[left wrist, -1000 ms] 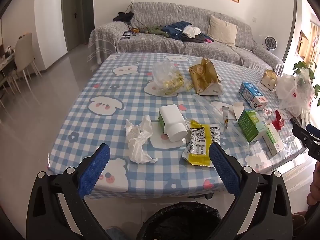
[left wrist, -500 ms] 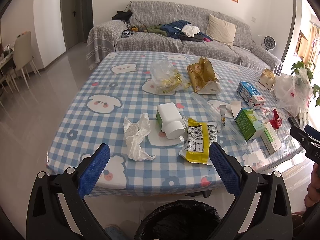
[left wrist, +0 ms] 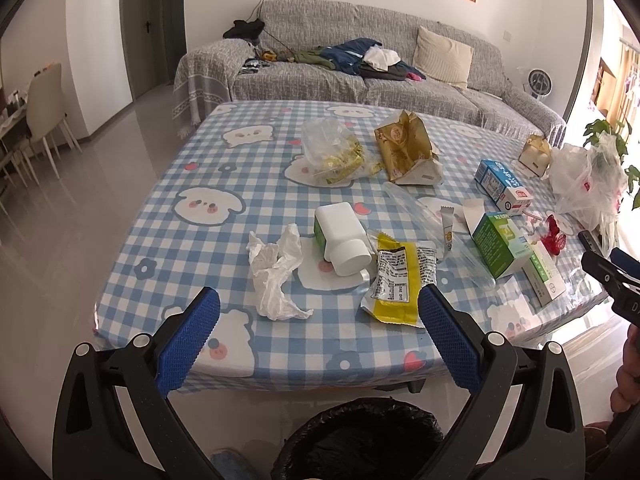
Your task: Collect trash
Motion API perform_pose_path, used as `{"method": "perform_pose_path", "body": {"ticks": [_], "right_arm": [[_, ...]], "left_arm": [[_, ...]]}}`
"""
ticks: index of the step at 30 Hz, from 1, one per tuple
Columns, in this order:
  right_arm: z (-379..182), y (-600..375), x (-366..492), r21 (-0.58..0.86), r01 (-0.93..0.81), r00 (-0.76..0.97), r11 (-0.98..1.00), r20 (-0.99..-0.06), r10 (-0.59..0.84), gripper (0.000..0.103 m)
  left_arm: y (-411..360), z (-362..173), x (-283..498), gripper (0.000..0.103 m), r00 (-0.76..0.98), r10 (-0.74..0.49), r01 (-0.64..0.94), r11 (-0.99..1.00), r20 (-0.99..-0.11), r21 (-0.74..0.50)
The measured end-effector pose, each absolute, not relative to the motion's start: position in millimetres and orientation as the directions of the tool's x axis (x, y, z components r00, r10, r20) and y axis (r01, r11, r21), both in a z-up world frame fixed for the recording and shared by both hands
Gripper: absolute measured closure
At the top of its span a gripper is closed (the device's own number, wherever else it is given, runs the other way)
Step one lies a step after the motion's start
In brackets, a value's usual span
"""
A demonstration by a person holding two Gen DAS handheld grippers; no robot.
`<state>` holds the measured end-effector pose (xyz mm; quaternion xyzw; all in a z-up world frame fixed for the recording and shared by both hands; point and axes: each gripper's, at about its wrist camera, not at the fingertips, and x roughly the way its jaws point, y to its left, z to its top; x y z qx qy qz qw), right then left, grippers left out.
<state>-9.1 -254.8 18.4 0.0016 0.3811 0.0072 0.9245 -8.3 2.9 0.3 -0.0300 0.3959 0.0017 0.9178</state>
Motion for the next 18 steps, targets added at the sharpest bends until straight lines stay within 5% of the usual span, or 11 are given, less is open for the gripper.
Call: {"method": "perform_pose_path", "body": {"ticks": [18], "right_arm": [[15.8, -254.3, -6.5, 0.003, -0.016, 0.704, 1.0, -0.71, 0.013, 0.008]], "left_arm": [[7.2, 2.3, -5.3, 0.006, 0.681, -0.016, -0.038, 0.998, -0.732, -0.057]]}}
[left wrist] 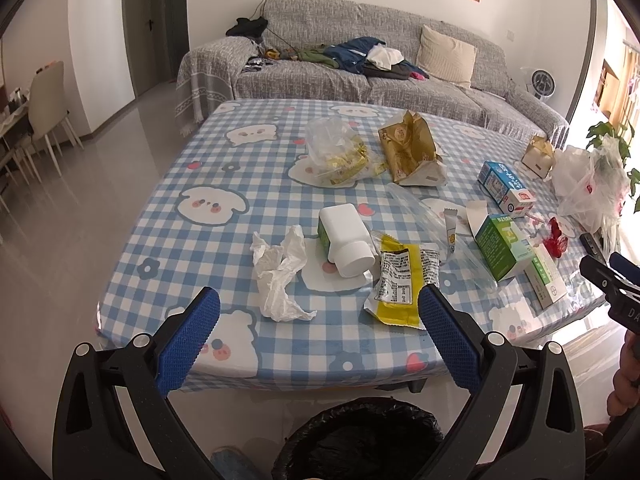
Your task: Collect trash
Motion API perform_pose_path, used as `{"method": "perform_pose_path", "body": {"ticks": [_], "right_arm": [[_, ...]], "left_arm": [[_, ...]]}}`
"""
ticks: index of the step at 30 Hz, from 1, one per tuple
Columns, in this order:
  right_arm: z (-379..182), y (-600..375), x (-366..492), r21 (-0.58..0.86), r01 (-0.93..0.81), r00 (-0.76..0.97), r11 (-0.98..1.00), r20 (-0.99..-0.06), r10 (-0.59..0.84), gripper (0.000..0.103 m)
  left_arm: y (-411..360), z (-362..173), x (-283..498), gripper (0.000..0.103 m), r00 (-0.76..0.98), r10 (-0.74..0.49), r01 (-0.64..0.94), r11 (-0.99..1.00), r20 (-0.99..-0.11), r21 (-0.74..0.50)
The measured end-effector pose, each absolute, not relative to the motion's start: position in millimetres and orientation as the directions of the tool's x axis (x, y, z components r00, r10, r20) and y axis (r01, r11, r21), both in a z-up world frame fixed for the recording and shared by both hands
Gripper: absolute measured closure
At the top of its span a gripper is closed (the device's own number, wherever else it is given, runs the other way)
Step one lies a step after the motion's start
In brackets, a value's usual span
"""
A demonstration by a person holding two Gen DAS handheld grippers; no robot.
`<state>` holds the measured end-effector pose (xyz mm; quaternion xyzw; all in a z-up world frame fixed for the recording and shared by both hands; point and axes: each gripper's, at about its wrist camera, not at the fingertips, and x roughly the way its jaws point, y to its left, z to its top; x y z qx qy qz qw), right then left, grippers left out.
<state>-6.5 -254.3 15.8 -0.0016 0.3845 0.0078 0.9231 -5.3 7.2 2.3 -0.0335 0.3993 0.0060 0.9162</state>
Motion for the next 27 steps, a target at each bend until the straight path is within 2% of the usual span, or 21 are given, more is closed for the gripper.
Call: {"method": "perform_pose_path", "body": {"ticks": [27], "right_arm": [[16, -267, -9, -0.004, 0.015, 0.696, 1.0, -0.718, -0.013, 0.008]], "left_arm": [[-14, 11, -6, 0.006, 0.683, -0.02, -0.008, 0.999, -0.731, -0.036]]}}
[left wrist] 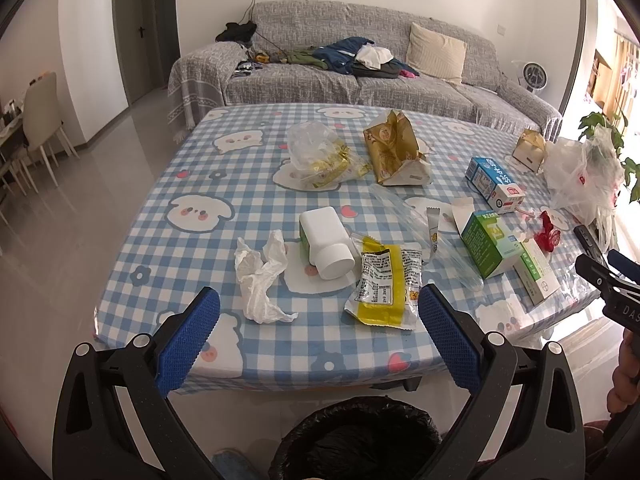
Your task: Collect trash
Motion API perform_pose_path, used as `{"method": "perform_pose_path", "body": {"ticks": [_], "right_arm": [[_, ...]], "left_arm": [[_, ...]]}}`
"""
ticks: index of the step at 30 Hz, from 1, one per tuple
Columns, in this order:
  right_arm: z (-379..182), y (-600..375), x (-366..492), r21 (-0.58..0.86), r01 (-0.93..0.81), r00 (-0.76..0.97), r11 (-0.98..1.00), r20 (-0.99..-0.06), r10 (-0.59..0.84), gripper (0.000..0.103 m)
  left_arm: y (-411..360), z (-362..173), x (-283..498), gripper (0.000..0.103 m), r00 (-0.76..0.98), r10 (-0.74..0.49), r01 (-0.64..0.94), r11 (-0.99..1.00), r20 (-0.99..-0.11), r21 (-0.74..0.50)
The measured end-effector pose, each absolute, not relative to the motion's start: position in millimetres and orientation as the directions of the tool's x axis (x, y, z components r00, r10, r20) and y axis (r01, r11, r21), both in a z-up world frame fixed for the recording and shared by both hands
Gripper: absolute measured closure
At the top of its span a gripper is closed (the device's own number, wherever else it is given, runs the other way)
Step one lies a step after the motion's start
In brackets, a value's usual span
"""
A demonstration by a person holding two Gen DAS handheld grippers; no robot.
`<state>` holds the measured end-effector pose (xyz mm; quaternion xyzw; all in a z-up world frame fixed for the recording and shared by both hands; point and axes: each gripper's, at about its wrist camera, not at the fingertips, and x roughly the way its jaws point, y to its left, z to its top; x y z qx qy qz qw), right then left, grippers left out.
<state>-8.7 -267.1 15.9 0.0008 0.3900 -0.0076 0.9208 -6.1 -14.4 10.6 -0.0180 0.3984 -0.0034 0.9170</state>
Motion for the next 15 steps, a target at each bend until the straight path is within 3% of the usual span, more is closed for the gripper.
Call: {"method": "perform_pose_path", "body": {"ticks": [15], "right_arm": [[1, -240, 32, -0.024, -0.041, 0.672, 0.999, -0.74, 0.01, 0.008]], "left_arm": [[-3, -7, 35, 0.006, 0.635, 0.001, -0.037, 0.999, -0.772, -0.029]]}}
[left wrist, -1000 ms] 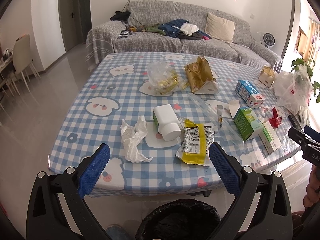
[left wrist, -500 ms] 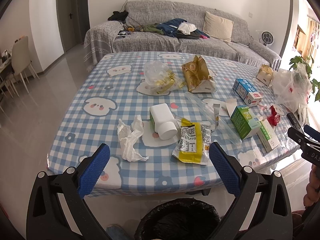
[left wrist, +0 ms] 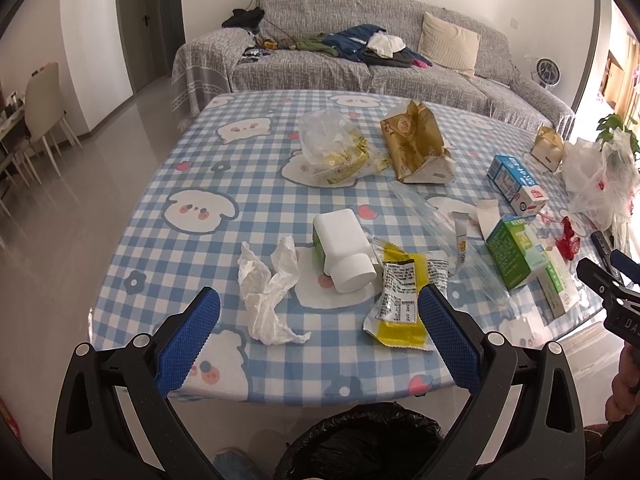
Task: Collect trash
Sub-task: 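Grasp the white plastic bottle with the left tool while the right tool grasps the green-white medicine box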
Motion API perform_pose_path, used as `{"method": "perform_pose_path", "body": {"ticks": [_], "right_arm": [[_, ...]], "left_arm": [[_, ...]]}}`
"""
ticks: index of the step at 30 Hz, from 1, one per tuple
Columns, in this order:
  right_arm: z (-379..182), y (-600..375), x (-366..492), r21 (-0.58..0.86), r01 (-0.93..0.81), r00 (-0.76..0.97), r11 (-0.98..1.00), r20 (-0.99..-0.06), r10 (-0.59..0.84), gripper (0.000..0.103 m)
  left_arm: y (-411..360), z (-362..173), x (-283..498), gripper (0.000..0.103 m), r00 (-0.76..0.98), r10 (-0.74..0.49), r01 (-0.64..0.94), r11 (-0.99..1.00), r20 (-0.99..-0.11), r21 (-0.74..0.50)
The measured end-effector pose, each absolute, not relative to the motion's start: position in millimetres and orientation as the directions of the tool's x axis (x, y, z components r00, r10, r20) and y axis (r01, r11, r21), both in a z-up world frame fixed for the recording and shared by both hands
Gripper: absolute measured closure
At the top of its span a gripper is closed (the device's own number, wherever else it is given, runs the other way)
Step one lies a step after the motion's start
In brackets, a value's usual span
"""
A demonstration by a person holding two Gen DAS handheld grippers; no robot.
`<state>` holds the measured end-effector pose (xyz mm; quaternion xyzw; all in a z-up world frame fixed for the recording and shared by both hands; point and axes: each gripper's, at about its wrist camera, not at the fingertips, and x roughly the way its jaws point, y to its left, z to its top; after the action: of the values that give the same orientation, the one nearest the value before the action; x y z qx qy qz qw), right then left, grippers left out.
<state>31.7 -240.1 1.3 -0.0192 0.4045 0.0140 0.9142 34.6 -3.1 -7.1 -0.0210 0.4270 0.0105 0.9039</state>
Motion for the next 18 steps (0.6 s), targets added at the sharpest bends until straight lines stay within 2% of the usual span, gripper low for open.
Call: {"method": "perform_pose_path", "body": {"ticks": [6, 18], "right_arm": [[-16, -227, 63, -0.037, -0.07, 0.639, 0.997, -0.769, 0.016, 0.008], [-43, -220, 106, -0.026, -0.096, 0.583, 0.995, -0.812, 0.035, 0.015]], "left_arm": [[-6, -24, 71, 0.006, 0.595, 0.007, -0.038, 0.999, -0.803, -0.019], [-10, -56, 125, 0.012, 0.519, 0.021, -0.056, 0.998, -0.855, -0.01]]}}
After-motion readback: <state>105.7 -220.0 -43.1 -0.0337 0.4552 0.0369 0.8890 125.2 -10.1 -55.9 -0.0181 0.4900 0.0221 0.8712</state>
